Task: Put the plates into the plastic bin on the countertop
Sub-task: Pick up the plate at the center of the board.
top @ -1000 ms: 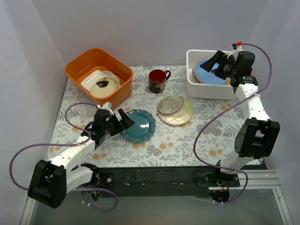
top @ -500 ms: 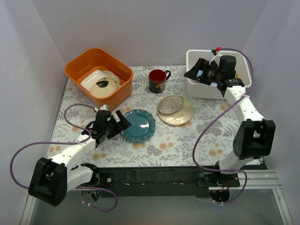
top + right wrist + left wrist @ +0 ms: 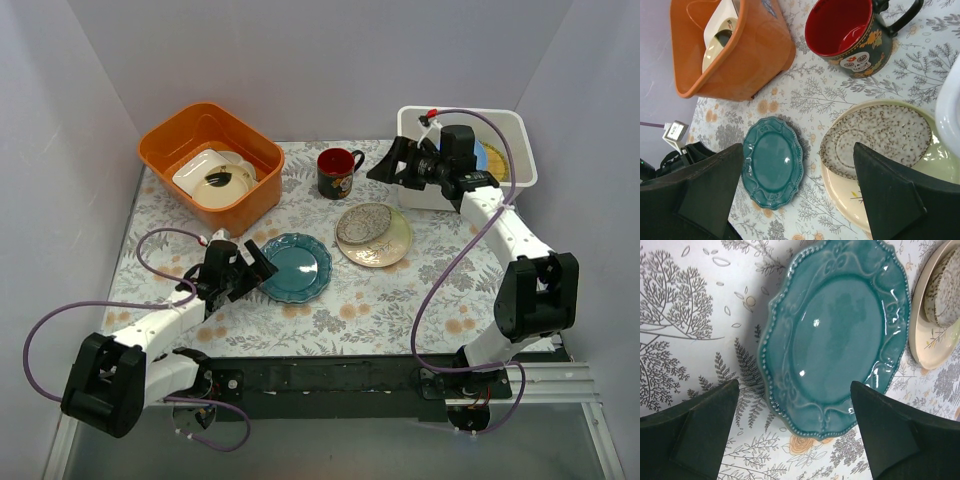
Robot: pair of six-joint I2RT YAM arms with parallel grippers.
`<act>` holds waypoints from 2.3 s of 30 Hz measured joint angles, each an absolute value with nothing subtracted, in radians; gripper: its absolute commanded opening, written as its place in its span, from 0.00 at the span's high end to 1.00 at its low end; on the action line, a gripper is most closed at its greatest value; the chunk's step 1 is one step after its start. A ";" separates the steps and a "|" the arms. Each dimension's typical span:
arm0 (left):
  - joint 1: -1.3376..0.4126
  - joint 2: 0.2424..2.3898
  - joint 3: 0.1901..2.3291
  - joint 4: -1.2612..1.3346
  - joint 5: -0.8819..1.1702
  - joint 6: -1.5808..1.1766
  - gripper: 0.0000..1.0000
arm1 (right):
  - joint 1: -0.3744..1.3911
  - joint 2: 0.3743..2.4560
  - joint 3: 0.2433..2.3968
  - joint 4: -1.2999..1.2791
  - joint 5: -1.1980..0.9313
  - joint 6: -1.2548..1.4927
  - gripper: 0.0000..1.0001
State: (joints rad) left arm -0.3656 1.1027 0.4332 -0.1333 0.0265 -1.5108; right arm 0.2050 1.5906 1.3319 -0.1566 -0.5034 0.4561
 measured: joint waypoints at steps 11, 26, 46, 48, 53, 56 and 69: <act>-0.366 1.027 0.286 0.036 0.054 -1.562 0.12 | 0.265 1.605 1.325 -0.154 -0.544 0.456 0.03; -0.363 1.290 0.260 0.408 0.171 -1.643 0.52 | 0.323 1.644 1.256 -0.110 -0.606 0.469 0.06; -0.362 1.251 0.228 0.347 0.170 -1.727 1.00 | 0.329 1.668 1.161 -0.069 -0.655 0.480 0.07; -0.363 1.198 0.226 0.303 0.162 -1.725 1.00 | 0.330 1.674 1.152 -0.060 -0.660 0.479 0.07; -0.364 1.087 0.228 0.184 0.138 -1.713 1.00 | 0.334 1.677 1.117 -0.050 -0.670 0.480 0.07; -0.364 1.040 0.241 0.121 0.130 -1.705 1.00 | 0.338 1.677 1.103 -0.049 -0.676 0.479 0.07; -0.364 0.901 0.265 0.001 0.123 -1.682 1.00 | 0.349 1.678 1.055 -0.017 -0.701 0.490 0.07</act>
State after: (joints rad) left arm -0.3637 0.9009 0.2649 0.0010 0.1226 -1.6817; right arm 0.3492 1.6775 1.0554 -0.0174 -0.7010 0.4904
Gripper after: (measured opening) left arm 0.108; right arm 0.928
